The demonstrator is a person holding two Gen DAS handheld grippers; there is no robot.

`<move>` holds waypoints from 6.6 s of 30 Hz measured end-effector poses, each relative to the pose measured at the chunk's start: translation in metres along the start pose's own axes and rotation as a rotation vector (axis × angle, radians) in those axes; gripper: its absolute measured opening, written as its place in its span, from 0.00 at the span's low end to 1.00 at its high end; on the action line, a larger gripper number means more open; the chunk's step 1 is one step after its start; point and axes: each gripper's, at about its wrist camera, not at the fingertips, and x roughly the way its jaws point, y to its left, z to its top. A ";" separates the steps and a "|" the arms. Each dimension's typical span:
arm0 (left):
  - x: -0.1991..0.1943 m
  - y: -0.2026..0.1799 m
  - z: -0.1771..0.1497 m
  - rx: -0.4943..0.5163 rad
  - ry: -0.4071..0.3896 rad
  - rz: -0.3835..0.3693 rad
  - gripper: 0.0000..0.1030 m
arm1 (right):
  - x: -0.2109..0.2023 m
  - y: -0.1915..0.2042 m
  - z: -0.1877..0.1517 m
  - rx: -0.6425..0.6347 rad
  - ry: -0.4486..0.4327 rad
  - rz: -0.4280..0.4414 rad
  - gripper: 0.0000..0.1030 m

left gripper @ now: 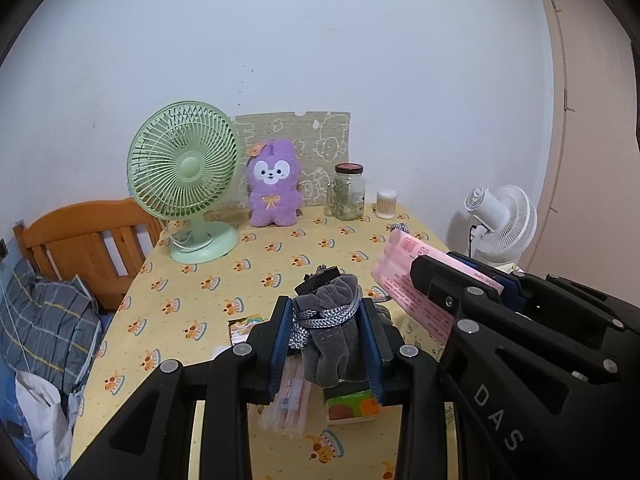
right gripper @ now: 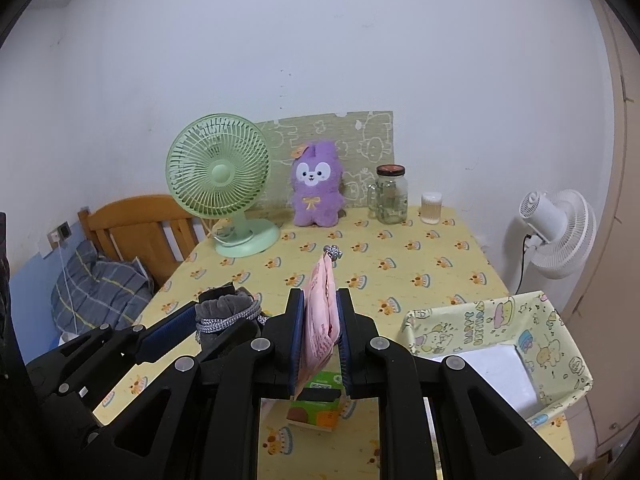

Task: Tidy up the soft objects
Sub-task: 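Carry the glove with the left tool while the right tool carries the card to the box, then open the left tool over the box while the right tool releases the card inside, then withdraw both open tools from the box back over the table, then grasp the clear straw bag with the left tool while the right tool grasps the green tissue pack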

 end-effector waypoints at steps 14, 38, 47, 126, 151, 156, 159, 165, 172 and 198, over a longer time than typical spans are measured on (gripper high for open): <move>0.010 -0.045 0.006 0.052 0.000 -0.039 0.33 | -0.011 -0.044 -0.004 0.027 -0.011 -0.047 0.18; 0.048 -0.117 0.006 0.129 0.044 -0.120 0.33 | -0.015 -0.124 -0.020 0.103 -0.009 -0.148 0.18; 0.066 -0.140 0.005 0.142 0.071 -0.153 0.33 | -0.008 -0.151 -0.024 0.135 0.001 -0.193 0.18; 0.000 -0.071 0.012 0.100 0.022 -0.126 0.98 | -0.049 -0.075 -0.005 0.114 -0.026 -0.284 0.96; -0.030 -0.008 0.011 0.043 -0.056 -0.042 0.97 | -0.047 -0.008 0.005 0.065 -0.088 -0.223 0.96; -0.024 0.004 0.002 0.035 -0.051 -0.027 0.97 | -0.036 0.005 -0.003 0.049 -0.073 -0.206 0.96; -0.018 0.012 -0.006 0.029 -0.044 -0.016 0.97 | -0.030 0.011 -0.008 0.043 -0.063 -0.195 0.96; -0.006 0.027 -0.027 0.012 -0.026 -0.006 0.95 | -0.011 0.021 -0.027 0.027 -0.046 -0.164 0.96; 0.004 0.037 -0.048 0.005 -0.001 0.016 0.94 | 0.009 0.030 -0.047 0.020 -0.015 -0.119 0.96; 0.066 0.064 -0.098 -0.084 0.180 -0.031 0.76 | 0.080 0.039 -0.092 0.000 0.141 -0.152 0.94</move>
